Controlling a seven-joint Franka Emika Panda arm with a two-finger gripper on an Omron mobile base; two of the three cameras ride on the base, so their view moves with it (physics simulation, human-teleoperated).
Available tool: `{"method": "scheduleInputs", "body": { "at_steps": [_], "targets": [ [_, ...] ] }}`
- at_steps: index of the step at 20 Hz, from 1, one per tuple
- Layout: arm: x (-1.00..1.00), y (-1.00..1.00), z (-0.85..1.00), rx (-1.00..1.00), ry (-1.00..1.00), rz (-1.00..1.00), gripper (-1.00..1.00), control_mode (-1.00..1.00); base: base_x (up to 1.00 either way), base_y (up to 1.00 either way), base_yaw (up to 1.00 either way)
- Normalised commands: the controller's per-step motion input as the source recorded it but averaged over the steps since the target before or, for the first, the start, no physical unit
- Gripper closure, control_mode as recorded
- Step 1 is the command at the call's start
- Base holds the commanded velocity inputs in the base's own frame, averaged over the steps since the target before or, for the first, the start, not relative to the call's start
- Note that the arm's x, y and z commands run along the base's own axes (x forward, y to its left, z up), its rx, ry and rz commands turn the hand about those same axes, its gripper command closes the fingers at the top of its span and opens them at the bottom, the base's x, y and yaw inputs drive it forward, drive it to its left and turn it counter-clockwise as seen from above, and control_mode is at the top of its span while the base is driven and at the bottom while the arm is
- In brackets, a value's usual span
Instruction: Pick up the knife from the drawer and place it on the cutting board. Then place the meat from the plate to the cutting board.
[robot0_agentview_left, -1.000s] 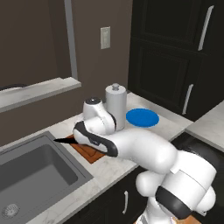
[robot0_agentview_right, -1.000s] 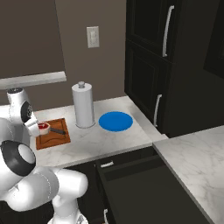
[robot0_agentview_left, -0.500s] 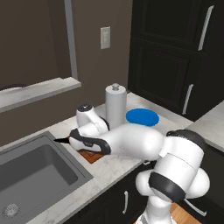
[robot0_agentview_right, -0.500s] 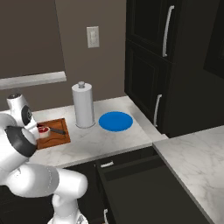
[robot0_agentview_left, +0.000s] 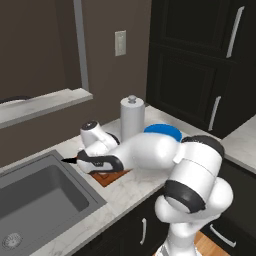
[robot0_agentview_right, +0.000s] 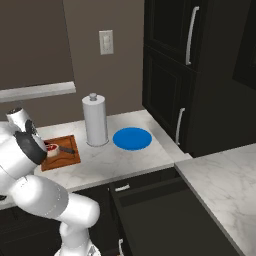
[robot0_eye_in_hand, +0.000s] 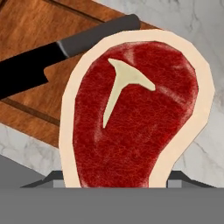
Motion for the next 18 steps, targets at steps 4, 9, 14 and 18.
{"method": "scheduleInputs", "body": {
  "at_steps": [4,9,14,18],
  "targets": [
    [0.00,0.00,-0.11,-0.01,0.00,0.00,1.00,-1.00,0.00,0.00,0.00],
    [0.01,0.00,-0.18,0.00,0.00,0.00,1.00,-1.00,0.00,0.00,0.00],
    [0.09,0.00,-0.27,0.00,0.00,0.00,1.00,-1.00,0.00,0.00,0.00],
    [0.09,0.00,-0.14,0.00,0.00,0.00,1.00,-1.00,0.00,0.00,0.00]
  ]
}}
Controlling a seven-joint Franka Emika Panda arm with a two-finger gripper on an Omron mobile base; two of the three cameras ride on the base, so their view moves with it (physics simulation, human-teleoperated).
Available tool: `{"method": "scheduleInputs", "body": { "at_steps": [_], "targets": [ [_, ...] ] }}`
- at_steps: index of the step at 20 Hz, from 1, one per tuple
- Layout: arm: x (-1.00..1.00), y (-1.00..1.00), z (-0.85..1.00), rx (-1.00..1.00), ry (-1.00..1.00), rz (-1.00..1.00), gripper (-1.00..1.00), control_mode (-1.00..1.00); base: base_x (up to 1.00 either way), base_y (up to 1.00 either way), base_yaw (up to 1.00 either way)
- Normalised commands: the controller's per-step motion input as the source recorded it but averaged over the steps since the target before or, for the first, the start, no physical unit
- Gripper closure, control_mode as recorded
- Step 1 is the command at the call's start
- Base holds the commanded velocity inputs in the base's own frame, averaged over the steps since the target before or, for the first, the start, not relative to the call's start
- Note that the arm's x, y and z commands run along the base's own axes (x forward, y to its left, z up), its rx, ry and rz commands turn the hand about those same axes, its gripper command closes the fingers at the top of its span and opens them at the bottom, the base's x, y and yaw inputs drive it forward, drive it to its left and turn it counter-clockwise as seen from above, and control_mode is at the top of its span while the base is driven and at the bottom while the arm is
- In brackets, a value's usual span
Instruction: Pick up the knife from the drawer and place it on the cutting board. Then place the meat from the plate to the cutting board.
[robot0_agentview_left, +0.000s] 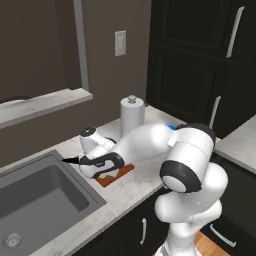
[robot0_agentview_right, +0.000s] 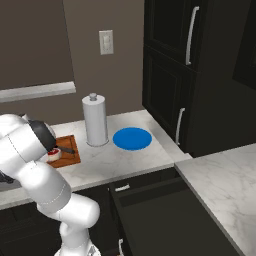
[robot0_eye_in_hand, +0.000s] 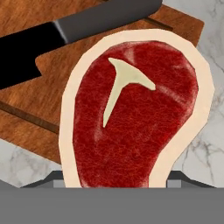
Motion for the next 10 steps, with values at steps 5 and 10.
{"method": "scheduleInputs", "body": {
  "at_steps": [5,10],
  "targets": [
    [0.06,0.00,-0.04,0.00,0.00,0.00,1.00,-1.00,0.00,0.00,0.00],
    [0.07,-0.02,0.00,0.00,0.00,0.00,1.00,-1.00,0.00,0.00,0.00]
  ]
}}
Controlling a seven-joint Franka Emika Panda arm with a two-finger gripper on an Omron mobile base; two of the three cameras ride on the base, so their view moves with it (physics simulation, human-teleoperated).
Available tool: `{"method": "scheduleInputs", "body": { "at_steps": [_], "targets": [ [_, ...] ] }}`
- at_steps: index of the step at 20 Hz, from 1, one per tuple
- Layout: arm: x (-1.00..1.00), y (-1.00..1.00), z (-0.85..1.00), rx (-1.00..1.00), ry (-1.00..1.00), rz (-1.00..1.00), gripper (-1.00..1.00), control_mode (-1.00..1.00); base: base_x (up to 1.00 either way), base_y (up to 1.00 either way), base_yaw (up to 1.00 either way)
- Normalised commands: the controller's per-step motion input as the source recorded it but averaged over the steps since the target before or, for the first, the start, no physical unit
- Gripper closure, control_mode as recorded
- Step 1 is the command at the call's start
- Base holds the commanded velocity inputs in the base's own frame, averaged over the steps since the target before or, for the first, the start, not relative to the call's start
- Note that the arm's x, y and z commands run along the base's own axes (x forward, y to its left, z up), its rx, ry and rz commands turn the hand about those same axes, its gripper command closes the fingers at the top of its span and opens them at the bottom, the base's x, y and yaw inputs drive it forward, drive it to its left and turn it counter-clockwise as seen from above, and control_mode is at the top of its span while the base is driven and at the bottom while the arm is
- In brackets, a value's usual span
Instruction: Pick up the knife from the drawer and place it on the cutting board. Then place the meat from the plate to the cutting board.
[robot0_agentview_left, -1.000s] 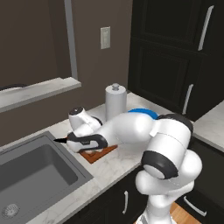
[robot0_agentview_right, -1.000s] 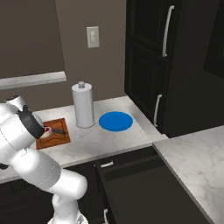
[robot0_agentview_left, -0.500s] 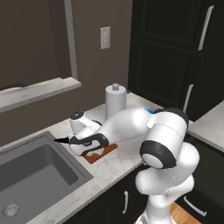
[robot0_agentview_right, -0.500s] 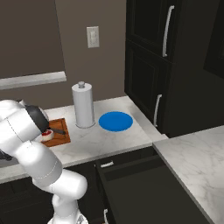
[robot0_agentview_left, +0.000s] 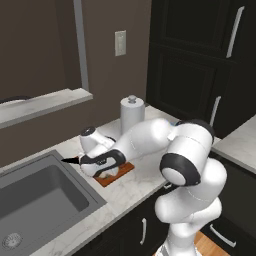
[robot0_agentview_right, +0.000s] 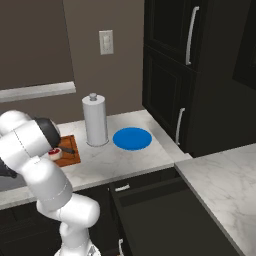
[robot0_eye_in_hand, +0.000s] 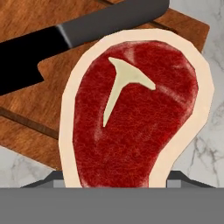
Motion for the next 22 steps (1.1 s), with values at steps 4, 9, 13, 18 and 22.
{"method": "scheduleInputs", "body": {
  "at_steps": [4,9,13,18,22],
  "targets": [
    [0.02,-0.03,0.00,0.00,0.00,0.00,1.00,-1.00,0.00,0.00,0.00],
    [0.00,0.00,0.00,0.00,0.00,0.00,-1.00,-1.00,0.00,0.00,0.00],
    [0.00,0.00,0.00,0.00,0.00,0.00,-1.00,-1.00,0.00,0.00,0.00],
    [-0.03,0.00,0.21,0.00,-0.04,0.00,-1.00,-1.00,0.00,0.00,0.00],
    [-0.16,0.00,0.76,0.01,-0.12,0.00,-1.00,-1.00,0.00,0.00,0.00]
  ]
}}
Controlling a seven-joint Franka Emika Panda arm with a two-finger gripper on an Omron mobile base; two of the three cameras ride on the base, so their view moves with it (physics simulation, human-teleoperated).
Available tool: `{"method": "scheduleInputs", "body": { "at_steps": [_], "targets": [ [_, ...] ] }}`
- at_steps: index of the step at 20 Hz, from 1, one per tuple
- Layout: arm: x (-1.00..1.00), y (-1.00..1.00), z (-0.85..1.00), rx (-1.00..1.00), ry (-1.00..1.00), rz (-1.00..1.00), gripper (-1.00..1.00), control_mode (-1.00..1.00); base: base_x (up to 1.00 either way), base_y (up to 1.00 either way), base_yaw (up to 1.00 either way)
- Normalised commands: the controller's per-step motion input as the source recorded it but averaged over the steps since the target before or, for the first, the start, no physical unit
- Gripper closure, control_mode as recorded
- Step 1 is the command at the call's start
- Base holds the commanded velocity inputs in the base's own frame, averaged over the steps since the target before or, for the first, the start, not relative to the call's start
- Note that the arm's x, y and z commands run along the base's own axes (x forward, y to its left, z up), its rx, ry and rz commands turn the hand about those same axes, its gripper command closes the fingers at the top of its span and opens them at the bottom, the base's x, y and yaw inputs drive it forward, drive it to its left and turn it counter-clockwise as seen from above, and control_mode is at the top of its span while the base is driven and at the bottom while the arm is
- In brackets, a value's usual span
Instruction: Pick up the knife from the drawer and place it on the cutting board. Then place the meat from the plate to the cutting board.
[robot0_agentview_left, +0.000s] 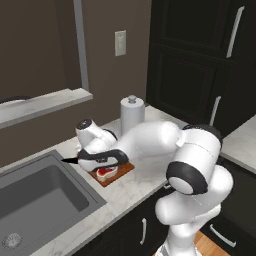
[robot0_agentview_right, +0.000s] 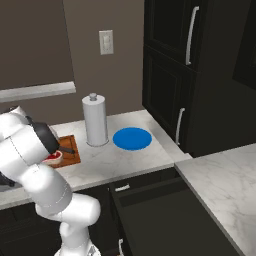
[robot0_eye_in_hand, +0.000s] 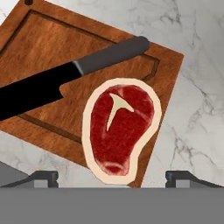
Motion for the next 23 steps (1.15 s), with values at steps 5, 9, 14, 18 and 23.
{"method": "scheduleInputs", "body": {
  "at_steps": [5,9,14,18,23],
  "targets": [
    [-0.55,0.00,1.00,0.00,-0.11,0.00,-1.00,-1.00,0.00,0.00,0.00],
    [-1.00,-0.15,0.89,0.00,-0.02,0.00,-1.00,-1.00,0.00,0.00,0.00],
    [-1.00,-0.86,0.39,0.06,-0.19,0.03,-1.00,-1.00,0.00,0.00,0.00],
    [-1.00,-1.00,0.36,0.17,-0.27,0.05,-1.00,-1.00,0.00,0.00,0.00],
    [-1.00,-1.00,0.21,0.17,-0.17,0.09,-1.00,-1.00,0.00,0.00,0.00]
  ]
}}
